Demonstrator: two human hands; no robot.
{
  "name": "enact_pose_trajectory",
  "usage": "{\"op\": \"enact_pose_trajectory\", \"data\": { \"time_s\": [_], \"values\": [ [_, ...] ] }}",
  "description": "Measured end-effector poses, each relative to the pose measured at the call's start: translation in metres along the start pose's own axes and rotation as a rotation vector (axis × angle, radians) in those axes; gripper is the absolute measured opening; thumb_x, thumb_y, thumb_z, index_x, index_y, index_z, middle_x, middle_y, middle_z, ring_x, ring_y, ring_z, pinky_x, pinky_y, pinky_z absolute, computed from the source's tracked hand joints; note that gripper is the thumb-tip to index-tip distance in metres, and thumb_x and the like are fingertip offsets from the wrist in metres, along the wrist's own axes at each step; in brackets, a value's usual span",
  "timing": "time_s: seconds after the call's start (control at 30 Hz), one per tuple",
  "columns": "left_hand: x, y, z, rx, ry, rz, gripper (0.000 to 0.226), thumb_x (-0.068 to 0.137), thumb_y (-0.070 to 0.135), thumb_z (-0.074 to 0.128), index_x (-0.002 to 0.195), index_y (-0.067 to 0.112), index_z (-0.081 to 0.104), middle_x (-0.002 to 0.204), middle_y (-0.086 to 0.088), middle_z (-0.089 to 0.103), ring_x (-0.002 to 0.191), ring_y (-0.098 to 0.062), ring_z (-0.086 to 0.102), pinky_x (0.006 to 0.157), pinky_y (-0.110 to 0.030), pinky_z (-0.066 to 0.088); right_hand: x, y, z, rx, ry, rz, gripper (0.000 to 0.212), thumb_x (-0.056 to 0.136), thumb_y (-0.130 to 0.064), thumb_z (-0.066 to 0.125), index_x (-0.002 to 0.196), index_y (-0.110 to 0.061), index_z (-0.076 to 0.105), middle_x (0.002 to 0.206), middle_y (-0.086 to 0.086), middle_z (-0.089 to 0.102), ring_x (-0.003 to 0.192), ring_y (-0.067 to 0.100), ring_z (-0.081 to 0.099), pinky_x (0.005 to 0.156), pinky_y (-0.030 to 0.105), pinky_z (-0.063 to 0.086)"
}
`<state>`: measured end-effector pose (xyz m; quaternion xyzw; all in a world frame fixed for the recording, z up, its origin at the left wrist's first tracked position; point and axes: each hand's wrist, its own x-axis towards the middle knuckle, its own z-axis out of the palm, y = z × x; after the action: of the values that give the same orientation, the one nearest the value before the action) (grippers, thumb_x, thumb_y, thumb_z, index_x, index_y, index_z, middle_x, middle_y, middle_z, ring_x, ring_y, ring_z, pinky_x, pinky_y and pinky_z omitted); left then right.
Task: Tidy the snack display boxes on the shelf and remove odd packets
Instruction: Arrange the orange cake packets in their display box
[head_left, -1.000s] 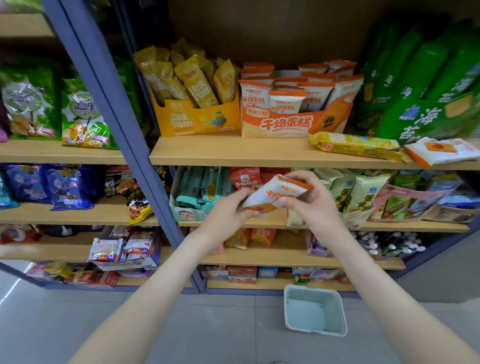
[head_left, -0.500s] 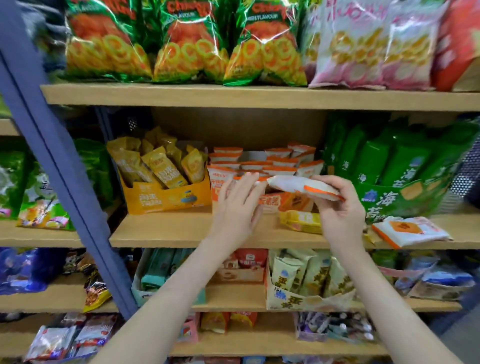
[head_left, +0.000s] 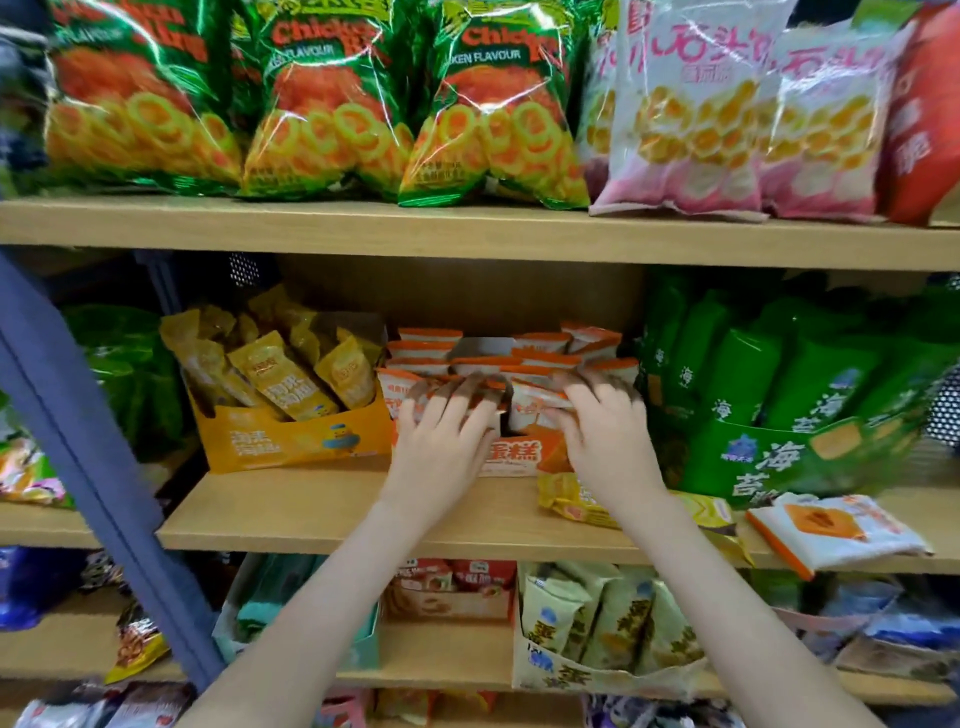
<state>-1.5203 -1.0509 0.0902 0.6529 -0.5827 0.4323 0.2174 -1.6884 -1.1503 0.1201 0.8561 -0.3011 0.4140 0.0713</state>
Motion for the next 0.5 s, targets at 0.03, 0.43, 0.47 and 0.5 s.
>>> {"op": "enact_pose_trajectory", "data": {
  "time_s": [0.03, 0.43, 0.47, 0.5],
  "values": [
    [-0.001, -0.001, 0.0, -0.002, 0.005, 0.003, 0.023, 0.095, 0.029, 0.048, 0.112, 0.016, 0.058, 0.114, -0.009, 0.064, 0.099, -0.028, 0.06, 0.096, -0.046, 0.035, 0.0, 0.0, 0.005, -0.119, 0.004, -0.006, 0.038, 0.084, -0.017, 0.07, 0.121, -0.016, 0.063, 0.122, 0.011, 0.06, 0.11, 0.033, 0.052, 0.092, 0.047, 0.039],
    [0.014, -0.006, -0.016, -0.215, 0.102, -0.075, 0.031, 0.101, 0.024, 0.034, 0.108, 0.009, 0.06, 0.093, -0.007, 0.068, 0.085, -0.025, 0.058, 0.085, -0.041, 0.031, -0.021, -0.019, 0.028, -0.17, -0.022, -0.089, 0.068, 0.076, -0.031, 0.078, 0.135, -0.018, 0.046, 0.14, 0.011, 0.05, 0.135, 0.031, 0.038, 0.1, 0.05, 0.035],
    [0.02, -0.005, -0.021, -0.242, 0.102, -0.107, 0.033, 0.101, 0.025, 0.034, 0.103, 0.008, 0.063, 0.088, -0.006, 0.068, 0.08, -0.025, 0.06, 0.081, -0.04, 0.032, -0.024, -0.019, 0.031, -0.162, -0.005, -0.089, 0.063, 0.077, -0.027, 0.078, 0.131, -0.018, 0.047, 0.136, 0.011, 0.052, 0.132, 0.031, 0.039, 0.096, 0.051, 0.04],
    [0.026, -0.005, -0.024, -0.269, 0.087, -0.127, 0.033, 0.099, 0.025, 0.037, 0.096, 0.008, 0.065, 0.083, -0.006, 0.068, 0.075, -0.025, 0.061, 0.079, -0.041, 0.037, -0.027, -0.018, 0.032, -0.161, 0.019, -0.095, 0.06, 0.077, -0.022, 0.078, 0.129, -0.018, 0.047, 0.13, 0.012, 0.054, 0.127, 0.031, 0.041, 0.093, 0.052, 0.042]
  ]
}}
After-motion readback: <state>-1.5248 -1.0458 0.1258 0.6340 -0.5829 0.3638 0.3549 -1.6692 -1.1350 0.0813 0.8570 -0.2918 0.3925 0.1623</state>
